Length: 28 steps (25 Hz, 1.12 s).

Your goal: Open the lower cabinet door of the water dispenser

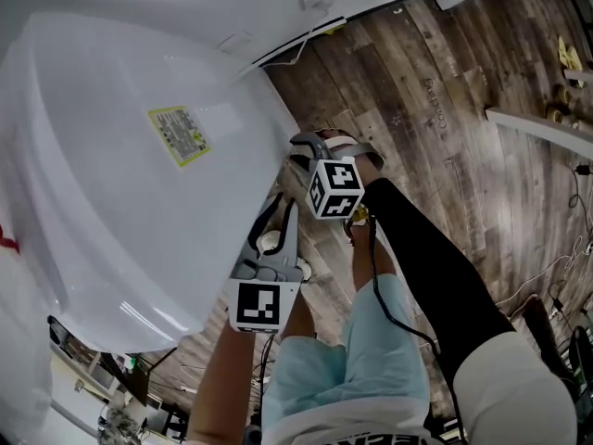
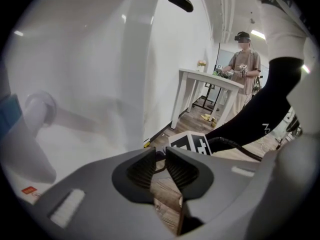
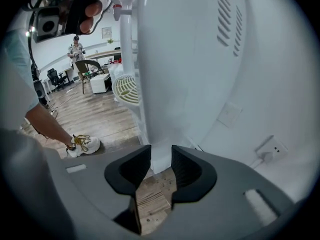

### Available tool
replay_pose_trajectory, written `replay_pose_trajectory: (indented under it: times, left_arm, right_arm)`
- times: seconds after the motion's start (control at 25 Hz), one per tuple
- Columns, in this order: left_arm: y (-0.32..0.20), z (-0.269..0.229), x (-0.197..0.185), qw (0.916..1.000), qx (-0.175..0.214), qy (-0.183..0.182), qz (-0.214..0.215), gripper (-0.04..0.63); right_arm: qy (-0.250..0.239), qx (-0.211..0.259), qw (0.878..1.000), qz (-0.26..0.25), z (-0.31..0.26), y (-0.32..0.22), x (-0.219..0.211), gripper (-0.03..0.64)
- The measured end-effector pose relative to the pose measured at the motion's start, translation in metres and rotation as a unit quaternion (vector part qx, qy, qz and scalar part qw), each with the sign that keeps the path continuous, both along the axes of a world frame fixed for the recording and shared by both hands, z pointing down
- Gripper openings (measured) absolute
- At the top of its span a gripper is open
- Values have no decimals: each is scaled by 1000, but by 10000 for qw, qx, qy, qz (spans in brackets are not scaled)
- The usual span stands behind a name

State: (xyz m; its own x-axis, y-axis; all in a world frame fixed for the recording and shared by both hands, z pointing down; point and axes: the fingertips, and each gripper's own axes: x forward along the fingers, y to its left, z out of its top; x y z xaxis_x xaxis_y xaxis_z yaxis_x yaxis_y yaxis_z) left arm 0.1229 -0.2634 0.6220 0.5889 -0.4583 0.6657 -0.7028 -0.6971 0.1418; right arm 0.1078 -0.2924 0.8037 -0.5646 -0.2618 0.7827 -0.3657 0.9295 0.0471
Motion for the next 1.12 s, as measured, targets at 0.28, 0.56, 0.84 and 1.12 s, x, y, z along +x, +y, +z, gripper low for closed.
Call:
replay_pose_trajectory:
  times: [0.28, 0.56, 0.84, 1.12]
  left_arm:
    - [-1, 8, -5, 9999, -136, 24, -101, 75]
    - [-6, 18, -11, 9997, -75, 97, -213, 75]
    - [-4, 22, -7, 9952, -511, 445, -712, 75]
    - [-14, 27, -21, 9993, -126, 83, -352, 75]
  right_arm:
    - [-30, -39, 9999, -111, 10, -4, -6, 128]
    - [68, -34, 9996, -263, 17, -3, -9, 146]
    - [81, -78, 9990, -422, 22, -3, -19, 163]
    - [67, -161, 9988, -465, 26, -3, -23, 173]
